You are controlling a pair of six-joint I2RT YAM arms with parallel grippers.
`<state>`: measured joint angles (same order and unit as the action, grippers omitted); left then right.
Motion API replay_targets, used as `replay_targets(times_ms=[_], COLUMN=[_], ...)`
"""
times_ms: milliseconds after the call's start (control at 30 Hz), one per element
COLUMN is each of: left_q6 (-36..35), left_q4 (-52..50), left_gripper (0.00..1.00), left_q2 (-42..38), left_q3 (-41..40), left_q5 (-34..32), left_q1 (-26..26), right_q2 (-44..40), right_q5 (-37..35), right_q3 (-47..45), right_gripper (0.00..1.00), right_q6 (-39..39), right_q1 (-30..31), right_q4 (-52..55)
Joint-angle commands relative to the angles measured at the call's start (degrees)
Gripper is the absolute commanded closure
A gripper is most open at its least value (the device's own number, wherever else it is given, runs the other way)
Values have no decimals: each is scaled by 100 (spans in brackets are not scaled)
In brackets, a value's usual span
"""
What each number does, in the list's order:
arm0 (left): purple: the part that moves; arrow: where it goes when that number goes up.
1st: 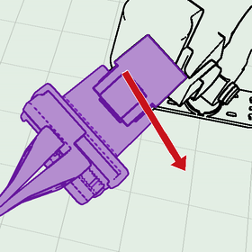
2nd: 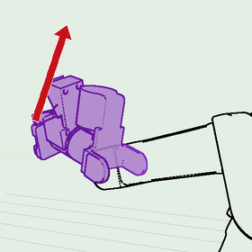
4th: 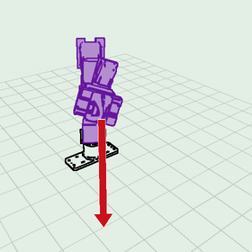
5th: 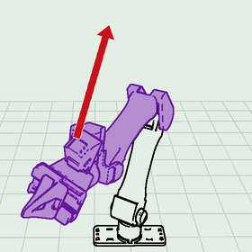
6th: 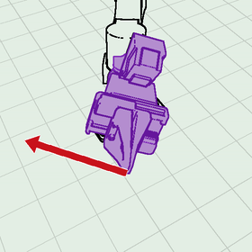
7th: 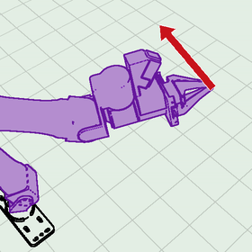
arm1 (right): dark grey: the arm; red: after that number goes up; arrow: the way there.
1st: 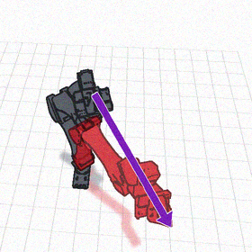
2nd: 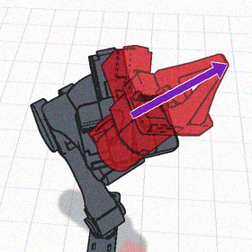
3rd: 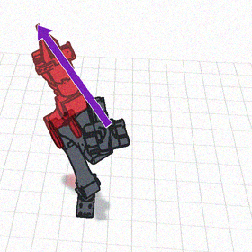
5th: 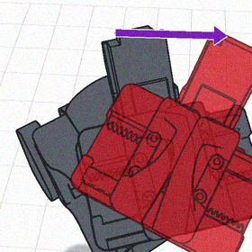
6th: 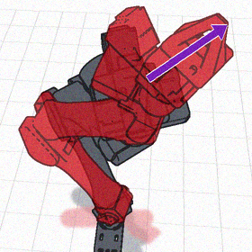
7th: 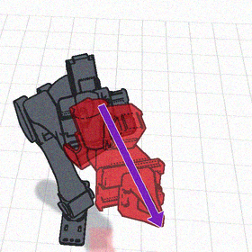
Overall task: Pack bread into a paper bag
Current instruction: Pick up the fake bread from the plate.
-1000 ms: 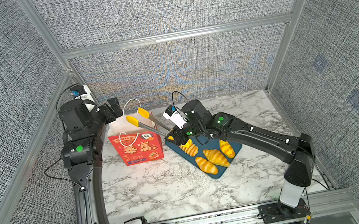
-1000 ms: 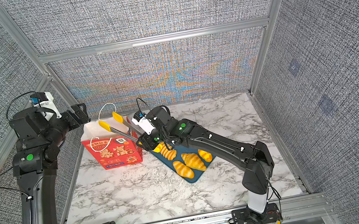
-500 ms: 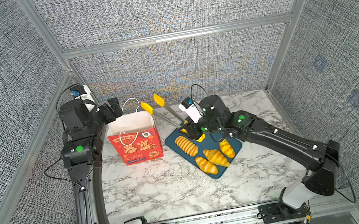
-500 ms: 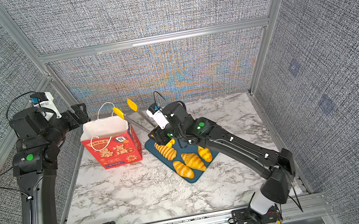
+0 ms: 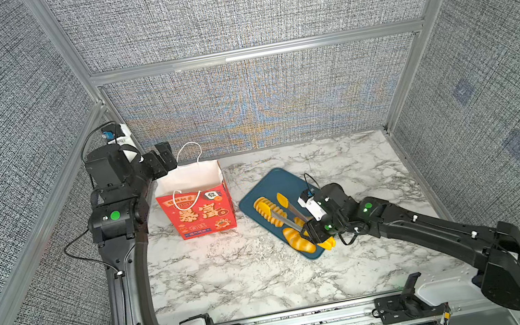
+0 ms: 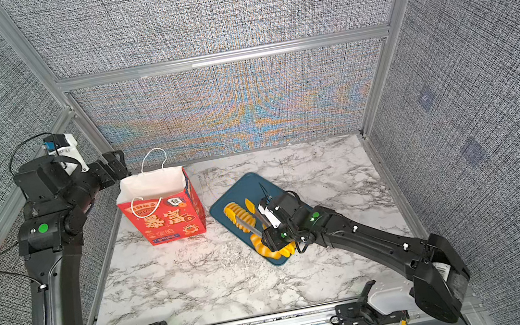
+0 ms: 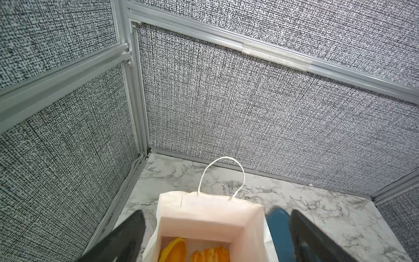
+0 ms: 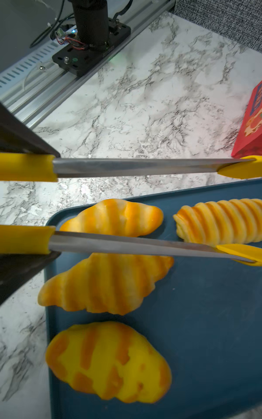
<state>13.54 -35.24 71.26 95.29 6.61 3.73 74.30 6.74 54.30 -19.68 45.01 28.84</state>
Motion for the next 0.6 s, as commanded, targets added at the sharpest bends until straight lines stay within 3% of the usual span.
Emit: replay_targets(times_ms=[0,267,567], left_q6=[-25,-8,-22], left_q4=[25,29,23], left_gripper=[0,0,0], left_q2=[-4,-16,-57], left_q3=[-34,-67,-95], left_q5=[68,78,72], left_q1=[-2,-3,3], right_q2=[25,439,761], right_q5=[86,281,269], right_q3=[-163,-445,-115], right_gripper=[38,38,38], right_q6=[-153,-185,-5], right_q1=[-6,1,-1], right_q4=[-385,-881,-735])
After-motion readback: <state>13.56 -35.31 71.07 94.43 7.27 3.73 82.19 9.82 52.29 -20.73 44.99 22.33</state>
